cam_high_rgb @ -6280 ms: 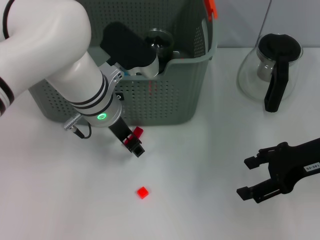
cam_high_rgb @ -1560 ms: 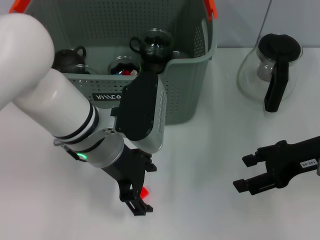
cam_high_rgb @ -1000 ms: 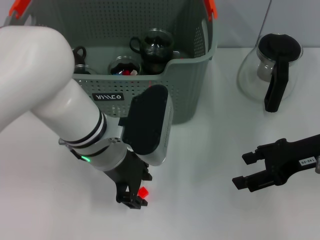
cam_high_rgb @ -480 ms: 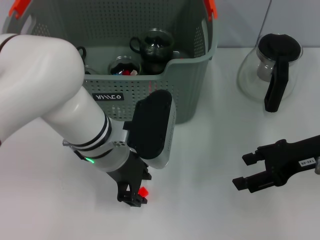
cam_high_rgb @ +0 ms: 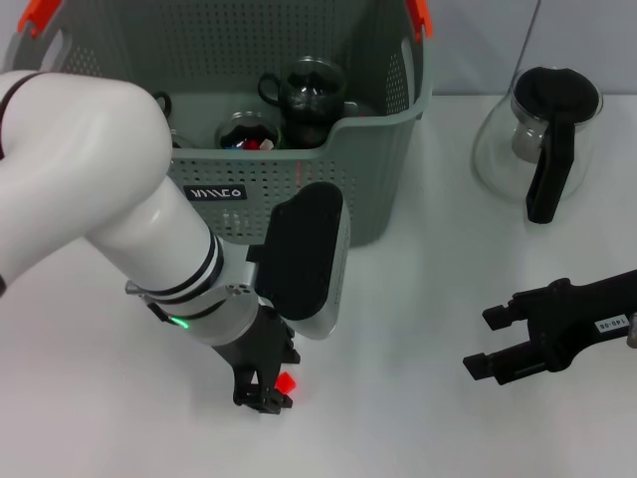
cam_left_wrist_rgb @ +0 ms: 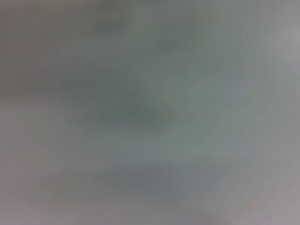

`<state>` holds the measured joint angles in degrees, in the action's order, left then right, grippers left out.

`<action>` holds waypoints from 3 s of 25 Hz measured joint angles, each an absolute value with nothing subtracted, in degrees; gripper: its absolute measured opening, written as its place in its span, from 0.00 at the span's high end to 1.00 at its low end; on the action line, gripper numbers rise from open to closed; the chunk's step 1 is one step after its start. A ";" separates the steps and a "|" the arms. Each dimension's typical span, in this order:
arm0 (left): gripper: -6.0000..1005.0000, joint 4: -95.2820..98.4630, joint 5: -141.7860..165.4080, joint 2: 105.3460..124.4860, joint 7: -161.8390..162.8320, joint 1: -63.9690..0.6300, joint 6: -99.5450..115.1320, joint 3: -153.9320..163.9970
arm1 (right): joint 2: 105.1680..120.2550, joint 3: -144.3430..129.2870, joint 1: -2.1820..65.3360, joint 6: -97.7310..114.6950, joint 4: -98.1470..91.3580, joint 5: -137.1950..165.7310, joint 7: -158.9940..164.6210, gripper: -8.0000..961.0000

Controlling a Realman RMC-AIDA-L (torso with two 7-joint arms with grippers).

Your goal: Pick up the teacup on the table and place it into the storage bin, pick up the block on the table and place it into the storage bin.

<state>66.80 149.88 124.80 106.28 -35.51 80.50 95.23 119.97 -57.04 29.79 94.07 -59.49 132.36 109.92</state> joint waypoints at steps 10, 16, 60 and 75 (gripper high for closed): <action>0.57 66.31 149.85 124.80 107.03 -35.84 80.52 96.62 | 119.89 -56.51 29.93 94.14 -59.50 132.37 109.91 0.09; 0.61 66.16 149.98 124.80 107.20 -36.01 80.45 97.03 | 119.88 -56.43 30.06 94.02 -59.45 132.37 109.85 0.09; 0.65 53.56 134.80 113.22 133.30 -51.88 68.88 51.13 | 118.74 -56.38 30.05 93.40 -58.06 132.46 108.04 0.09; 0.12 56.80 112.22 120.44 101.74 -33.88 103.02 46.08 | 118.63 -45.12 29.61 100.10 -53.74 124.90 93.15 0.09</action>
